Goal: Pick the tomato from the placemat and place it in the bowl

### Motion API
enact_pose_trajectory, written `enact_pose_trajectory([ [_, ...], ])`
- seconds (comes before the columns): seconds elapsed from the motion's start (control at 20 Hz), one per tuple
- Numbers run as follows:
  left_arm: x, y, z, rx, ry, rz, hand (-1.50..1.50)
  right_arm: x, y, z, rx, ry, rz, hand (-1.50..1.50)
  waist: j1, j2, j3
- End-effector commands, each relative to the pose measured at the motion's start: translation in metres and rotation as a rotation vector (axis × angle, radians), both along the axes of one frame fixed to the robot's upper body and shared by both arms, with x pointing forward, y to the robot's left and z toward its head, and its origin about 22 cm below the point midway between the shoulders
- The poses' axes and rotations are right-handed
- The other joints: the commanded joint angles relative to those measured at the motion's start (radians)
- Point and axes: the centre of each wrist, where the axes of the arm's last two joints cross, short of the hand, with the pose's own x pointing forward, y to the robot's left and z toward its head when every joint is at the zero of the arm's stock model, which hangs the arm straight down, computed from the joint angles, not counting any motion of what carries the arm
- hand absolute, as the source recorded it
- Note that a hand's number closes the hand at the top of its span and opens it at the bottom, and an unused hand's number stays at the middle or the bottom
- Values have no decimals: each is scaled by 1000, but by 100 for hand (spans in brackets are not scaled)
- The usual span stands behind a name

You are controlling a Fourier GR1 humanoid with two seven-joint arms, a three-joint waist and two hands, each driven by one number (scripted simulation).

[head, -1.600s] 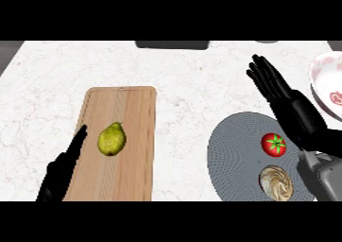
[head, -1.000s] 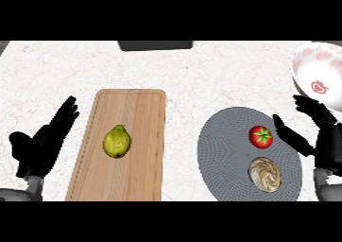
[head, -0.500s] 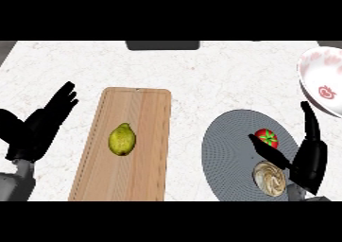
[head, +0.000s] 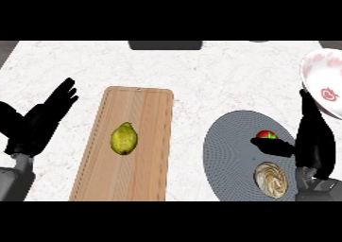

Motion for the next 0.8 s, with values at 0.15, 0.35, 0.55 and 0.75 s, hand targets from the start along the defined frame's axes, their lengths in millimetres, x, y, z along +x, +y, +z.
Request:
enact_pose_trajectory([
  [0.15, 10, -13, 4, -14, 9, -20, 0, 20, 52, 71, -52, 270, -30, -150, 12, 1, 5],
  [0.35, 13, -2, 2, -7, 8, -26, 0, 47, 58, 76, -76, 400, -49, -150, 19, 6, 6],
  [0.55, 20, 1, 5, -14, 11, -12, 0, 56, 58, 83, -62, 478, -74, -150, 5, 4, 6],
  [0.75, 9, -3, 12, -5, -11, -13, 0, 57, 59, 79, -61, 551, -84, -150, 13, -3, 8],
])
